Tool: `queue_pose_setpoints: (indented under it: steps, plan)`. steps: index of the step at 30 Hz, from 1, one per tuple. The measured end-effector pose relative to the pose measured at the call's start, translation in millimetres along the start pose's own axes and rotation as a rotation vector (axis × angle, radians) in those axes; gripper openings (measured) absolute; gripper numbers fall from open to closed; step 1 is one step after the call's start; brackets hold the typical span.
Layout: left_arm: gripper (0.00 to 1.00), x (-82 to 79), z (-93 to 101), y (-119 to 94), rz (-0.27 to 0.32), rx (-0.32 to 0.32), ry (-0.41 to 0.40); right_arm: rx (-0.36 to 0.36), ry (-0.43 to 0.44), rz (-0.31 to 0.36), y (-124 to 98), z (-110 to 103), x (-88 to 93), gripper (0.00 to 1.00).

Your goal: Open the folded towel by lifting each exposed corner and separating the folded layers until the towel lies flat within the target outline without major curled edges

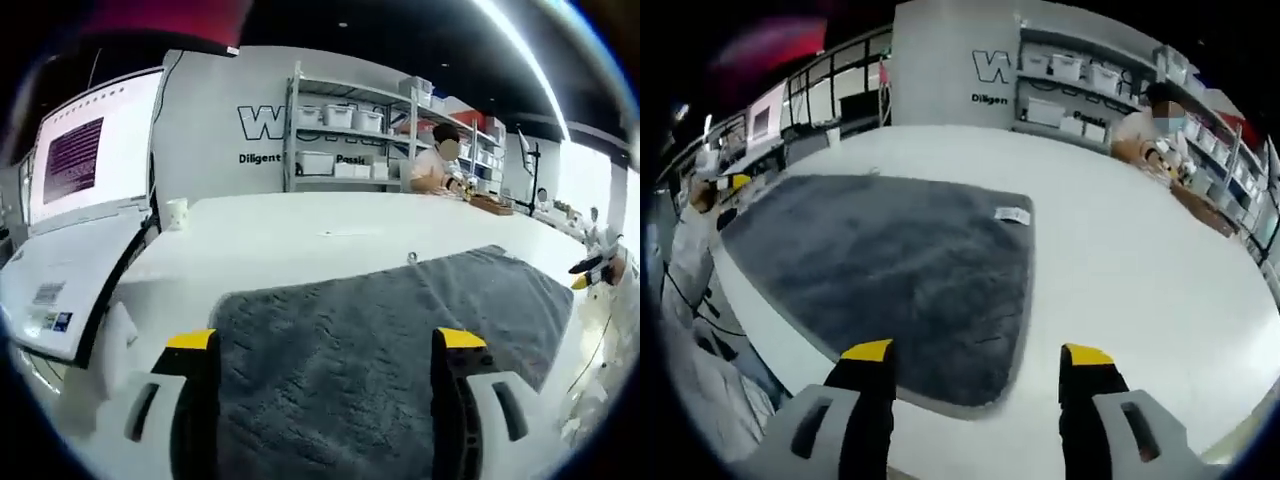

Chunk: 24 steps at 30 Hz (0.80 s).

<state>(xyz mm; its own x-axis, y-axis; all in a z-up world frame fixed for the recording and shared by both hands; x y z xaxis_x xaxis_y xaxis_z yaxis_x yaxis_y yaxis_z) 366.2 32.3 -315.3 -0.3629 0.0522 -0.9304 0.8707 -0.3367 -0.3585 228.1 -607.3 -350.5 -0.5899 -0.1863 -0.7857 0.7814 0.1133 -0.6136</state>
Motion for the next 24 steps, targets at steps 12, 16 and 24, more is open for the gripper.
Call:
queue_pose_setpoints:
  steps: [12, 16, 24]
  plan:
    - [0.63, -8.1, -43.9, 61.2, -0.03, -0.119, 0.0, -0.139, -0.083, 0.048, -1.6, -49.2, -7.1, 0.97]
    - [0.61, -5.3, -58.4, 80.8, -0.052, -0.13, -0.011, -0.15, -0.088, 0.03, -1.8, -56.3, -4.6, 0.99]
    - [0.55, 1.7, -82.4, 107.3, -0.076, -0.154, -0.009, -0.207, -0.104, 0.005, -2.6, -80.4, 3.2, 0.99]
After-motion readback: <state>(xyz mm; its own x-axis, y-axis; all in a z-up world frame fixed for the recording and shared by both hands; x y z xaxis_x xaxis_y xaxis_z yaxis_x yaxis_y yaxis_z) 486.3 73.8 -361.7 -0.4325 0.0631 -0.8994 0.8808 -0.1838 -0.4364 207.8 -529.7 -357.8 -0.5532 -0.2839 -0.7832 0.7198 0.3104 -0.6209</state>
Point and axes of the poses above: the point that each gripper's makers call its tool centre point, and the gripper's own axes: y roughly forward along the fingers, z roughly to its right, x roughly out of its underside, the point moved 8 cm from there along -y, roughly backward along the fingers, and after that the axes turned 4 degrees about x, right-handed, at the moved point
